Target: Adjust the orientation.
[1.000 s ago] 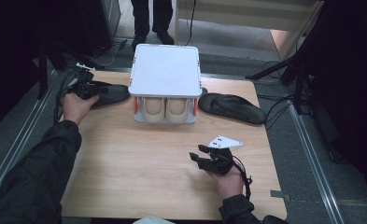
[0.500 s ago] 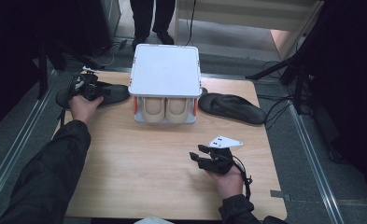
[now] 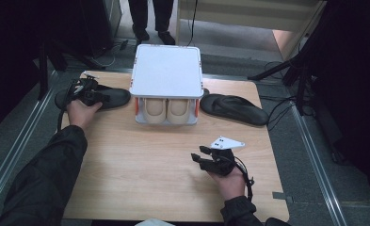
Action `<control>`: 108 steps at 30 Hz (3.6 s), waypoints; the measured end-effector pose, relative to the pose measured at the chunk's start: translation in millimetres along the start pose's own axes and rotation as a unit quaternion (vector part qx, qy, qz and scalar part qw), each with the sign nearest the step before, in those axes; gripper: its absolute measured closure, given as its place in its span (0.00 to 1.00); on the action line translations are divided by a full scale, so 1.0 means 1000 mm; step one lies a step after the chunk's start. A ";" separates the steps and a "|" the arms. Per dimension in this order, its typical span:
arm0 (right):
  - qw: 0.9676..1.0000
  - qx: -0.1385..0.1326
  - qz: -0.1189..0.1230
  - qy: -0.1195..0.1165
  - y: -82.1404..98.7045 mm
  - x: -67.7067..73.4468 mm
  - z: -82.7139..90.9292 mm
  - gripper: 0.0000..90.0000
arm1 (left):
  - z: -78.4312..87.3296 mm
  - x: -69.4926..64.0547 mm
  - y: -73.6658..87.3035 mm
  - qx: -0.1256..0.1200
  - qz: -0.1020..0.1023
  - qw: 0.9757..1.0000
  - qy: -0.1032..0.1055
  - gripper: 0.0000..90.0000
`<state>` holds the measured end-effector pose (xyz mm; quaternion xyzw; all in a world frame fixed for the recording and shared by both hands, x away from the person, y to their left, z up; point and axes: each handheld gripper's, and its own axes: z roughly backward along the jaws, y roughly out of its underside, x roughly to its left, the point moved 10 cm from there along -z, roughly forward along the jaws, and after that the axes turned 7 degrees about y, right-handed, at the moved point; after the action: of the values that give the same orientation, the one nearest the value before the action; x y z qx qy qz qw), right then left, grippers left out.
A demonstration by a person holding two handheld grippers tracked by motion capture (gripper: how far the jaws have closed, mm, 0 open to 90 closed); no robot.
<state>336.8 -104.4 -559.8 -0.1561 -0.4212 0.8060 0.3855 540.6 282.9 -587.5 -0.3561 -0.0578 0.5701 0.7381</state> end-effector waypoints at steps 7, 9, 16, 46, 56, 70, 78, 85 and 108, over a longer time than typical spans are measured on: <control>1.000 0.001 0.004 0.002 -0.002 0.000 0.000 0.60 | 0.012 -0.002 0.016 0.015 -0.007 1.000 0.007 1.00; 1.000 -0.001 0.008 0.002 -0.002 0.001 -0.001 0.60 | 0.016 -0.003 0.022 0.020 -0.012 1.000 0.010 1.00; 1.000 0.001 0.007 0.002 -0.002 0.001 -0.001 0.60 | 0.030 -0.007 0.042 0.029 -0.018 0.999 0.015 1.00; 1.000 0.004 0.013 0.001 0.000 0.006 -0.001 0.61 | 0.084 0.000 0.082 -0.007 0.010 1.000 0.007 0.99; 1.000 0.004 0.012 0.002 -0.001 0.005 -0.001 0.61 | 0.118 0.023 0.064 -0.057 0.041 0.997 -0.041 0.59; 1.000 0.003 0.008 0.004 -0.001 0.003 -0.001 0.61 | 0.096 0.058 0.061 -0.070 0.100 0.990 -0.064 0.48; 1.000 0.001 0.003 0.008 -0.001 0.001 0.000 0.61 | 0.078 0.061 0.063 -0.046 0.097 0.992 -0.073 0.54; 1.000 0.000 0.002 0.008 -0.001 0.000 0.001 0.61 | 0.079 0.061 0.062 -0.051 0.120 0.990 -0.046 0.66; 1.000 -0.005 -0.001 0.014 -0.004 -0.005 0.002 0.61 | 0.108 0.027 0.050 -0.040 0.090 0.995 -0.020 0.78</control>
<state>341.4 -107.9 -555.9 -0.1687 -0.4198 0.8014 0.3913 456.7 361.2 -546.1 -0.3776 -0.0629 0.6383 0.6678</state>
